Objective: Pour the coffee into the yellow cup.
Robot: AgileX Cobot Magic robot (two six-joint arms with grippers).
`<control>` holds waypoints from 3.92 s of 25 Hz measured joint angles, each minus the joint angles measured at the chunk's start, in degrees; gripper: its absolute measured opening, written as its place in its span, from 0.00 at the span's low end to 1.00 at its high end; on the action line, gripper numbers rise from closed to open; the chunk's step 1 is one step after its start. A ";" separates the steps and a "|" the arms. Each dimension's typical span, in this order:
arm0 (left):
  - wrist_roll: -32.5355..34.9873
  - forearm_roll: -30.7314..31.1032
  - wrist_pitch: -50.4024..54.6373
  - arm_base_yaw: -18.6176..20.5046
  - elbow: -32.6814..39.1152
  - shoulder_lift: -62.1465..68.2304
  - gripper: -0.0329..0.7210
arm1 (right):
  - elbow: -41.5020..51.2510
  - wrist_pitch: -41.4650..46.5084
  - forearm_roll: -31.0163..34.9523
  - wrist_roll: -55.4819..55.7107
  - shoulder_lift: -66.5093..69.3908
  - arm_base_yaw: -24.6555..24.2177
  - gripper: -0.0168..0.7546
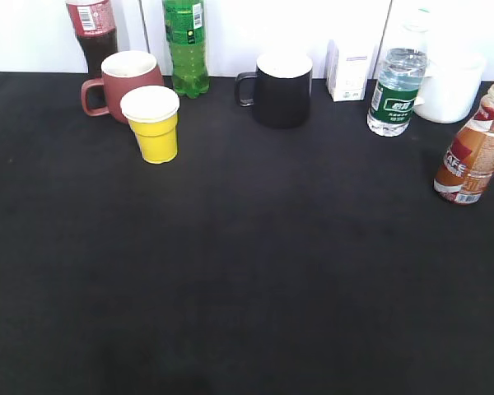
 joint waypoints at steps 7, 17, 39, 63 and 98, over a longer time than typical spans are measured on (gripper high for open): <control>0.00 -0.22 -41.52 -8.03 5.76 27.83 0.62 | 0.00 0.00 0.00 0.00 0.00 0.00 0.79; -5.08 9.30 -91.64 -11.02 11.00 74.27 0.69 | 0.00 0.00 0.00 0.00 0.00 0.00 0.79; -8.95 18.77 -80.39 -11.02 -23.49 102.65 0.67 | 0.00 -0.01 0.00 0.04 0.00 0.00 0.79; -30.10 55.63 -76.95 -30.04 -29.11 95.01 0.63 | 0.00 -0.01 0.00 -0.02 0.00 0.00 0.79; -30.10 55.46 -76.90 -30.04 -29.07 95.01 0.63 | 11.01 -118.28 -6.62 4.76 101.45 0.05 0.83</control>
